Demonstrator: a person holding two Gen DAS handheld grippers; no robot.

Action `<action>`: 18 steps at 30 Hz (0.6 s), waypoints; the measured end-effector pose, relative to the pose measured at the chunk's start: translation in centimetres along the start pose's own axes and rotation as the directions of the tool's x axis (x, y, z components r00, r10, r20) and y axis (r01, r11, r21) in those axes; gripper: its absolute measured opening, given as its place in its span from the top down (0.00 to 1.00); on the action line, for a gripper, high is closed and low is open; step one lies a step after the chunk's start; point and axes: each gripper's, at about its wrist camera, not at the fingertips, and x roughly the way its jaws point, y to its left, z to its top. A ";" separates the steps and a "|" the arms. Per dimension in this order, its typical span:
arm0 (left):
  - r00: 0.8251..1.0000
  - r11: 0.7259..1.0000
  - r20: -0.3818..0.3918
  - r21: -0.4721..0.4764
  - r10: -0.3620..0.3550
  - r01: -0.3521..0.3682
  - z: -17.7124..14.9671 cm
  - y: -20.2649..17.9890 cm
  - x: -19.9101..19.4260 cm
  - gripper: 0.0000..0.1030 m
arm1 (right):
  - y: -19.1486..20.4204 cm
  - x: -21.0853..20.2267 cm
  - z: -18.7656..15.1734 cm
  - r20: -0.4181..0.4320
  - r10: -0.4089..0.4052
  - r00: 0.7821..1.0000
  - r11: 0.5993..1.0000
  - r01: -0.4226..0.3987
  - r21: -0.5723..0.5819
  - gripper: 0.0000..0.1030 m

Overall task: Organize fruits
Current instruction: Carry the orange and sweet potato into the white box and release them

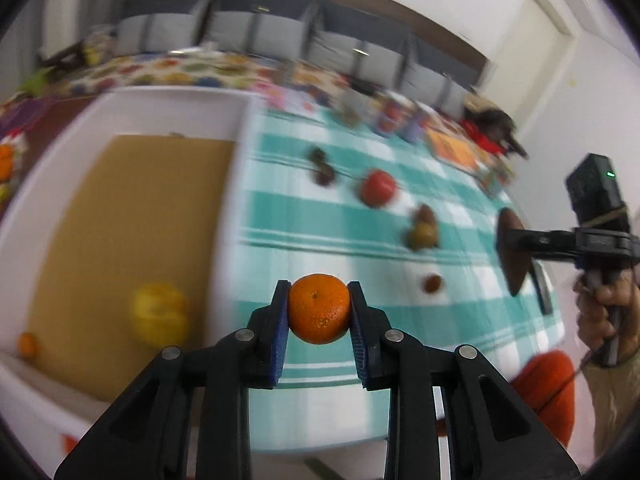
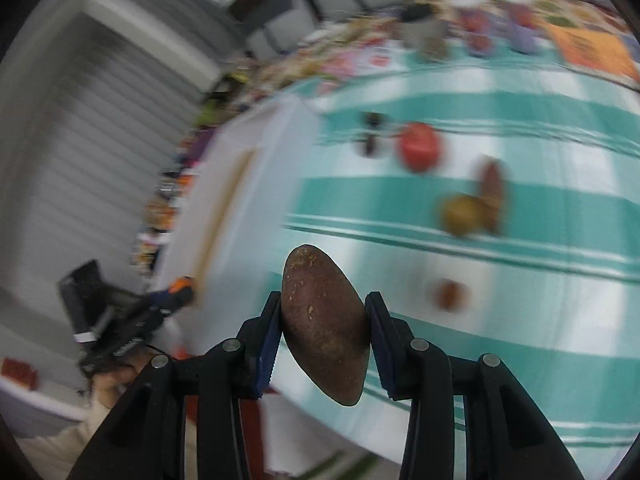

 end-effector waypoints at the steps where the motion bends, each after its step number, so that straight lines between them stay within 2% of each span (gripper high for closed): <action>1: 0.999 0.999 0.011 -0.011 0.039 -0.039 0.2 1.4 -0.4 0.73 | 1.7 1.0 0.4 -0.004 0.035 0.999 0.999 -0.035 -0.010 0.60; 3: 0.993 0.992 0.016 -0.054 0.116 -0.115 0.5 4.7 -0.9 0.73 | 6.5 4.3 1.2 -0.024 0.103 0.994 0.993 -0.104 -0.058 0.60; 6: 0.976 0.969 0.007 -0.123 0.218 -0.215 -0.1 9.9 -1.1 0.73 | 13.2 9.6 1.7 -0.073 0.151 0.986 0.978 -0.159 -0.134 0.60; 8: 0.965 0.954 -0.011 -0.146 0.264 -0.263 -0.7 12.1 -0.5 0.73 | 16.1 12.6 1.6 -0.111 0.167 0.980 0.969 -0.184 -0.165 0.60; 12: 0.951 0.930 -0.046 -0.201 0.305 -0.308 -2.1 14.9 0.8 0.73 | 21.4 21.0 0.3 -0.196 0.097 0.976 0.956 -0.146 -0.254 0.60; 18: 0.935 0.907 -0.074 -0.228 0.346 -0.354 -2.8 16.6 2.2 0.72 | 22.6 28.6 -0.8 -0.232 -0.045 0.972 0.949 -0.030 -0.313 0.60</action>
